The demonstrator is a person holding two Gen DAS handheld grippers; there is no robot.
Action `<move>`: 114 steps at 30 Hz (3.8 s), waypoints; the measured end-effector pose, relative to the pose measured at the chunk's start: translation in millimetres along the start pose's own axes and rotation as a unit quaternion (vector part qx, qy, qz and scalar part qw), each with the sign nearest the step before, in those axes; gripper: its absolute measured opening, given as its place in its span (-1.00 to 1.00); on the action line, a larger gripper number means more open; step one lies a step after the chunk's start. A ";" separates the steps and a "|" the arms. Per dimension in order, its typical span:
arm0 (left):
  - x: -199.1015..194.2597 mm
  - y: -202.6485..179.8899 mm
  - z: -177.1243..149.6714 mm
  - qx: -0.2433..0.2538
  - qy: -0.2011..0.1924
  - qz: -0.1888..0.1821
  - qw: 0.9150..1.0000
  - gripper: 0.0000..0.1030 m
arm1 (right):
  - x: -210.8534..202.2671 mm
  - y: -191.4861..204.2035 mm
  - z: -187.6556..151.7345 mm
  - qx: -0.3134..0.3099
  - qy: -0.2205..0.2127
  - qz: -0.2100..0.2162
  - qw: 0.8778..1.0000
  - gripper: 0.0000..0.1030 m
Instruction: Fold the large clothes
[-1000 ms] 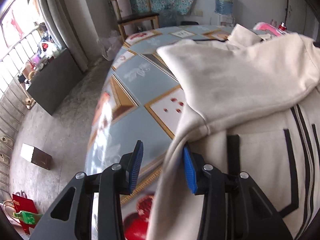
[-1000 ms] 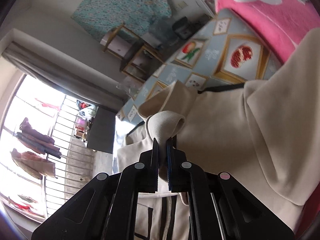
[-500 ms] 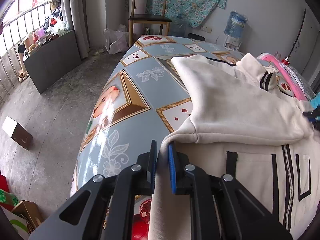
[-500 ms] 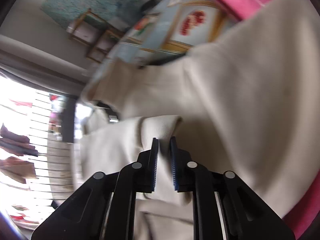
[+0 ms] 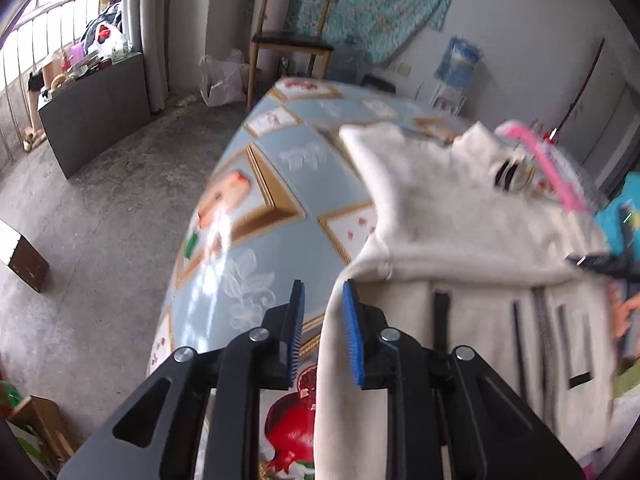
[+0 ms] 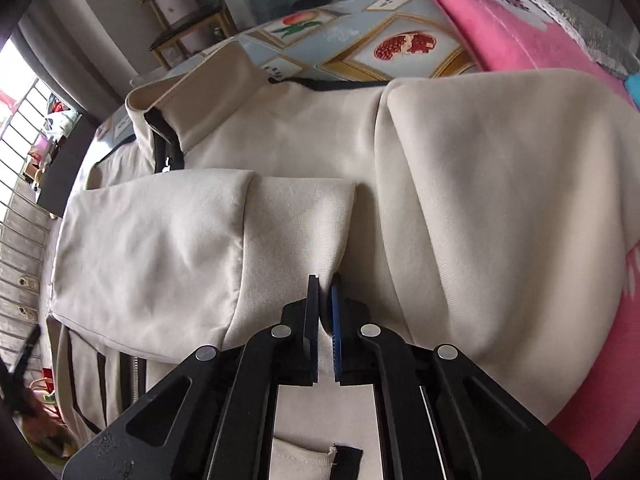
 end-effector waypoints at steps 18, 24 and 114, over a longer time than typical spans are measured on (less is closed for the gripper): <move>156.9 -54.0 101.8 -0.152 0.172 -0.099 0.968 -0.49 | -2.7 -1.8 2.4 0.008 -0.013 0.002 1.000 -0.82; 136.1 -68.7 117.2 -0.069 0.113 -0.084 0.988 -0.92 | -9.9 -0.6 7.2 0.011 -0.029 0.009 0.999 -0.91; -19.1 13.0 -39.1 0.111 0.098 -0.009 0.989 -0.39 | -54.8 40.2 -51.6 -0.029 -0.026 -0.024 0.999 -0.20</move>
Point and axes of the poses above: each gripper's, at about its wrist camera, not at the fingertips, and x roughly the way its jaws point, y to its left, z to its top, the point moved 6 cm from there along x, roughly the way its jaws point, and after that the axes turned 14 degrees about -x, right-handed, at the moved point
